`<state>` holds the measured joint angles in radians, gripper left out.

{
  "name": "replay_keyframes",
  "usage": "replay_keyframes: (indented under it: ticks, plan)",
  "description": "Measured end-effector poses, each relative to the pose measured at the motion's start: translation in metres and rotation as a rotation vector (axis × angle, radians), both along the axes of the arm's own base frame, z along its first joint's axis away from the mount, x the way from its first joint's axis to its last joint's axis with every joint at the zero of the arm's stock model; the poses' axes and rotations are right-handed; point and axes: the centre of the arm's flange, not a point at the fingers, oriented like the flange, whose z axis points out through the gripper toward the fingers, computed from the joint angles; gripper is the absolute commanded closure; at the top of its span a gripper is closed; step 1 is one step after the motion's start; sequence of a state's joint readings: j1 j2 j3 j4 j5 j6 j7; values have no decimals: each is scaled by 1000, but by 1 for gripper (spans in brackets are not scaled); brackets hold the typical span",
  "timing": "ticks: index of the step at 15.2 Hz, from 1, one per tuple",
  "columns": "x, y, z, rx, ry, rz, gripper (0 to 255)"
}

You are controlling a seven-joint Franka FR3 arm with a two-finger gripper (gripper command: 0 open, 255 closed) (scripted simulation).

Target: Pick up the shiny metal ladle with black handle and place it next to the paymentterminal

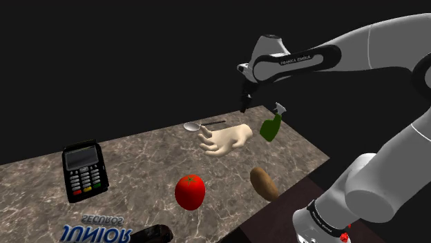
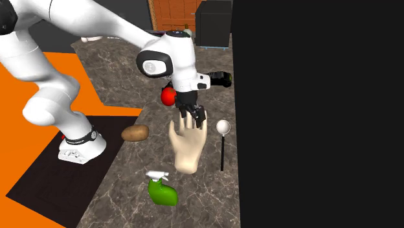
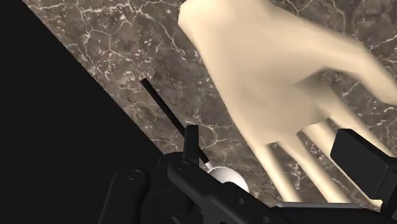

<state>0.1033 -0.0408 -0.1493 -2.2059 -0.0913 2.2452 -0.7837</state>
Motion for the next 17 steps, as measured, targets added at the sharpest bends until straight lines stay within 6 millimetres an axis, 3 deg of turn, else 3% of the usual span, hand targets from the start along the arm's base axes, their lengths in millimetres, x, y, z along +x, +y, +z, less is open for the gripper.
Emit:
replay_keyframes:
  ticks: [12,17]
  plan:
    - [104,32,-119,-67,39,428,0]
    - [140,62,-169,-95,54,606,0]
